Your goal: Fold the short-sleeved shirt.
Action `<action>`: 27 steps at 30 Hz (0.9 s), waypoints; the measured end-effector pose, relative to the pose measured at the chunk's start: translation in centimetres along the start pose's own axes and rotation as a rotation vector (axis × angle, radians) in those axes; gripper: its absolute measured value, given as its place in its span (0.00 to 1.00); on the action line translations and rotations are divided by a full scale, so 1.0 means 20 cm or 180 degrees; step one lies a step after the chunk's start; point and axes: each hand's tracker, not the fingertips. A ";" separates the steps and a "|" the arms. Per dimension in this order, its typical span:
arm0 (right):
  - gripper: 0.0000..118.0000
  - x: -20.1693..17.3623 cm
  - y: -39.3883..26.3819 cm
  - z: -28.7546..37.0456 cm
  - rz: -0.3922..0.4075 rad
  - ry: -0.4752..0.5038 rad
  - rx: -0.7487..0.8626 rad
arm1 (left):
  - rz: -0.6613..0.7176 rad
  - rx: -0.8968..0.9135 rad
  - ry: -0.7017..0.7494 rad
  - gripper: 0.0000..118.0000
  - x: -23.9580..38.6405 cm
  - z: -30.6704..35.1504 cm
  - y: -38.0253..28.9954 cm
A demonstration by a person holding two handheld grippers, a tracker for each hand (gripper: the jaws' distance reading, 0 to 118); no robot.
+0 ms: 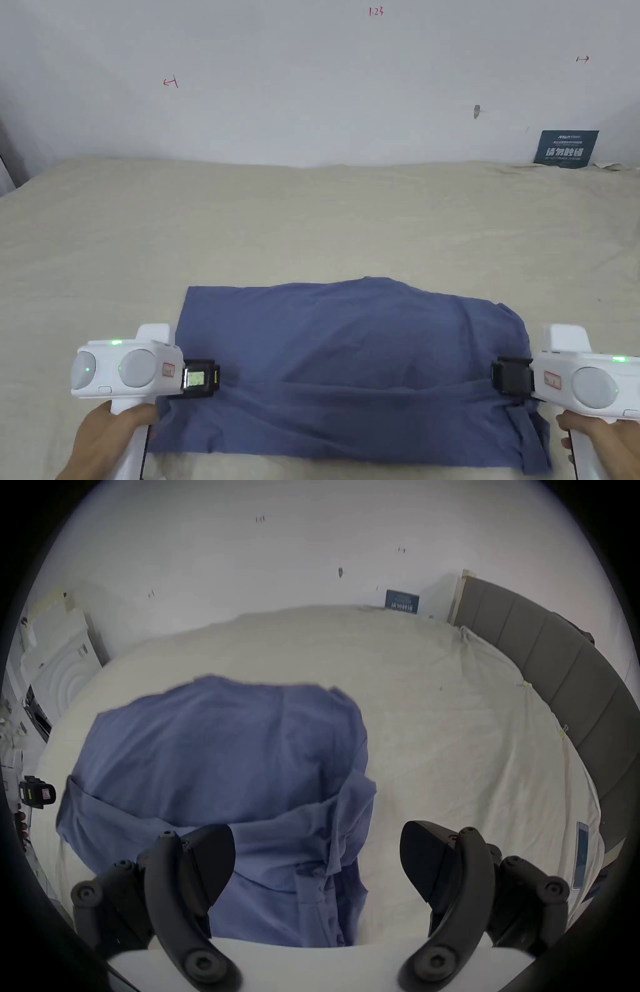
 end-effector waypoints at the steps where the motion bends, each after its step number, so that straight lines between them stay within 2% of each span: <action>1: 0.85 0.00 0.01 0.12 -0.0029 0.0045 0.0094 | 0.0024 0.0045 0.0010 0.98 0.00 0.04 0.01; 4: 0.85 -0.03 0.03 0.32 -0.0138 0.0165 0.0412 | -0.0098 0.0358 0.0069 0.98 0.01 0.19 0.01; 6: 0.86 0.02 0.04 0.41 -0.0216 0.0184 0.0629 | -0.0204 0.0508 0.0117 0.98 0.01 0.27 0.01; 10: 0.92 0.00 0.01 0.61 -0.0215 0.0151 0.1037 | -0.0267 0.0807 0.0143 0.98 0.06 0.51 -0.06; 12: 0.92 -0.02 -0.02 0.71 -0.0209 0.0115 0.1235 | -0.0225 0.1050 0.0157 0.97 0.07 0.58 -0.11; 14: 0.91 -0.03 -0.06 0.78 -0.0206 0.0022 0.1422 | -0.0245 0.1303 0.0153 0.91 0.08 0.66 -0.17; 15: 0.89 -0.04 -0.08 0.81 -0.0199 -0.0008 0.1492 | -0.0239 0.1420 0.0186 0.84 0.07 0.65 -0.19; 17: 0.74 -0.05 -0.12 0.86 -0.0144 -0.0045 0.1607 | -0.0199 0.1622 0.0168 0.59 0.07 0.70 -0.25; 18: 0.62 -0.06 -0.14 0.88 -0.0129 -0.0070 0.1642 | -0.0201 0.1650 0.0194 0.48 0.07 0.72 -0.27; 19: 0.45 -0.07 -0.16 0.91 -0.0117 -0.0098 0.1679 | -0.0179 0.1706 0.0224 0.37 0.06 0.71 -0.28; 21: 0.29 -0.05 -0.20 0.91 -0.0123 -0.0111 0.1754 | -0.0160 0.1828 0.0211 0.27 0.06 0.74 -0.32; 22: 0.19 -0.05 -0.22 0.93 -0.0116 -0.0112 0.1794 | -0.0167 0.1894 0.0165 0.18 0.06 0.76 -0.35; 24: 0.05 -0.06 -0.26 0.96 -0.0064 -0.0148 0.1865 | -0.0175 0.1944 0.0157 0.07 0.09 0.79 -0.39; 25: 0.02 -0.06 -0.28 0.95 -0.0025 -0.0201 0.1915 | -0.0196 0.1968 0.0143 0.00 0.09 0.80 -0.40; 27: 0.00 -0.06 -0.32 0.97 0.0064 -0.0208 0.1964 | -0.0178 0.2049 0.0081 0.00 0.07 0.80 -0.42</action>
